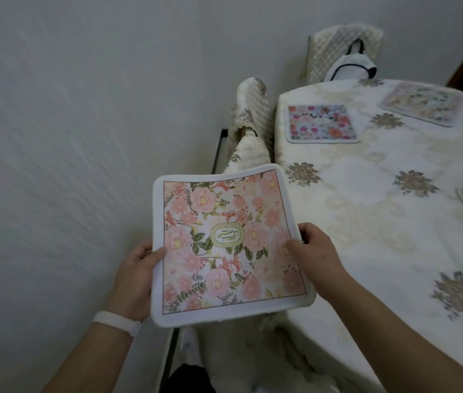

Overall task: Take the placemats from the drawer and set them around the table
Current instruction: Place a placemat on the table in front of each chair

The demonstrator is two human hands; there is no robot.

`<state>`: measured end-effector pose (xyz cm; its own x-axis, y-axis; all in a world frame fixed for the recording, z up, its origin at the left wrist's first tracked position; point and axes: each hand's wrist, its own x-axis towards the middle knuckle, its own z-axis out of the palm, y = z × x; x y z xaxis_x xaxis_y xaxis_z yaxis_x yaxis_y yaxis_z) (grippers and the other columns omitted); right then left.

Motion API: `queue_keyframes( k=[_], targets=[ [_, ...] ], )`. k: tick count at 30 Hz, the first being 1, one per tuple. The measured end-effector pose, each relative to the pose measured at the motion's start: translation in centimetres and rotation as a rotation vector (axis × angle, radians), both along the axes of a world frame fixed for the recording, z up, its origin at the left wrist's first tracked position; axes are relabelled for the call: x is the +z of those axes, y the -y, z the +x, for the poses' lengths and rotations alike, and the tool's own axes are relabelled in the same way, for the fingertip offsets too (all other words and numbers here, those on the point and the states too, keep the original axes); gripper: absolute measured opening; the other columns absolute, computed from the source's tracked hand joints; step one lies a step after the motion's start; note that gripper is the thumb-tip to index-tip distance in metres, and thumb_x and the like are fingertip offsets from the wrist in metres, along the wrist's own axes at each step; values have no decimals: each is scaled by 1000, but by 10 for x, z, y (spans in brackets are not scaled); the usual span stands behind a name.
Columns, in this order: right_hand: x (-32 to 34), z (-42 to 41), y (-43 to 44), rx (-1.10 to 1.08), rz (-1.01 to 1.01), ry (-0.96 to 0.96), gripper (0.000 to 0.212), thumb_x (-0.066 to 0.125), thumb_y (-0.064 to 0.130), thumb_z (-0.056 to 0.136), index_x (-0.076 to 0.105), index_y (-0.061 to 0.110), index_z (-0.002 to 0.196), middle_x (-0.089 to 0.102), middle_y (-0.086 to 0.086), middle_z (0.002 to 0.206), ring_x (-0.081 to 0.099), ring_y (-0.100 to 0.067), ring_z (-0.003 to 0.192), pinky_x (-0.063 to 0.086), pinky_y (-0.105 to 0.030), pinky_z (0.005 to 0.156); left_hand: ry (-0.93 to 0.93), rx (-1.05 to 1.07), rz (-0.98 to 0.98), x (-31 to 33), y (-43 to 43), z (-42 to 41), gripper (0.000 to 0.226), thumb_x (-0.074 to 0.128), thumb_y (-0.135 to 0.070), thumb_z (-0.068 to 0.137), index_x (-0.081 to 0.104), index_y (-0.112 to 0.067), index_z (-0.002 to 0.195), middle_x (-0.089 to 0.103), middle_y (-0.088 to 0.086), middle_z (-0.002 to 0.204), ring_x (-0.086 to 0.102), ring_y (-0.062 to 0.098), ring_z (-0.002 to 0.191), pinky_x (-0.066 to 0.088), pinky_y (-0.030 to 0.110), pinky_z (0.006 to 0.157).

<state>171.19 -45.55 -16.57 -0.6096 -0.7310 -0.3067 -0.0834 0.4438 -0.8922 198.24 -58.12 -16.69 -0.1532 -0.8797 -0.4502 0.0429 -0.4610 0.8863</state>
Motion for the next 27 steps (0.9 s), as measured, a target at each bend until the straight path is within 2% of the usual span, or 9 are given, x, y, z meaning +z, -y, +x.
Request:
queue_keyframes(
  k=[4, 7, 12, 15, 17, 21, 24, 27],
  targets=[
    [-3, -14, 29, -96, 15, -34, 14, 59, 14, 87, 59, 27, 94, 68, 1, 94, 67, -19, 83, 58, -42, 74, -24, -83, 37, -9, 55, -28, 25, 59, -7, 94, 61, -3, 118, 72, 23, 103, 71, 39, 88, 59, 49, 68],
    [-5, -22, 60, -192, 26, -42, 14, 59, 13, 87, 59, 26, 94, 68, 0, 94, 68, -21, 83, 59, -46, 74, -41, -167, 41, -12, 107, -53, 21, 58, -7, 94, 62, -5, 115, 72, 23, 101, 71, 38, 84, 60, 49, 67],
    [0, -34, 111, -368, 63, -62, 13, 59, 14, 90, 60, 25, 97, 68, -1, 95, 67, -22, 83, 59, -43, 71, -59, -336, 82, -15, 195, -97, 19, 58, -8, 94, 62, -6, 113, 69, 27, 108, 68, 44, 92, 57, 57, 78],
    [6, -41, 131, -483, 89, -87, 13, 59, 15, 90, 60, 24, 100, 68, 0, 95, 67, -22, 82, 58, -42, 70, -79, -448, 110, -12, 238, -127, 23, 58, -7, 94, 61, -4, 117, 69, 26, 108, 68, 44, 92, 58, 54, 73],
    [9, -44, 137, -572, 94, -94, 14, 59, 15, 90, 60, 24, 100, 68, 0, 95, 67, -21, 81, 58, -41, 68, -88, -541, 120, -8, 260, -150, 19, 58, -7, 94, 61, -6, 113, 70, 24, 104, 70, 41, 87, 59, 50, 68],
    [10, -39, 129, -752, 91, -61, 15, 58, 12, 90, 59, 22, 102, 67, -1, 96, 67, -21, 81, 53, -32, 60, -93, -746, 131, -2, 283, -200, 12, 57, -5, 94, 62, -8, 105, 73, 20, 95, 72, 35, 77, 60, 46, 61],
    [8, -36, 112, -875, 101, -42, 18, 59, 9, 88, 61, 21, 101, 68, -1, 96, 67, -22, 82, 56, -38, 66, -89, -881, 146, -2, 280, -235, 13, 56, -4, 94, 63, -7, 104, 74, 18, 89, 72, 34, 74, 60, 45, 59],
    [4, -35, 93, -979, 95, -3, 19, 61, 9, 86, 61, 22, 99, 68, -2, 96, 68, -23, 83, 58, -43, 71, -58, -987, 155, -3, 267, -266, 13, 55, -4, 95, 64, -7, 104, 73, 20, 92, 72, 36, 76, 59, 47, 64]
  ],
)
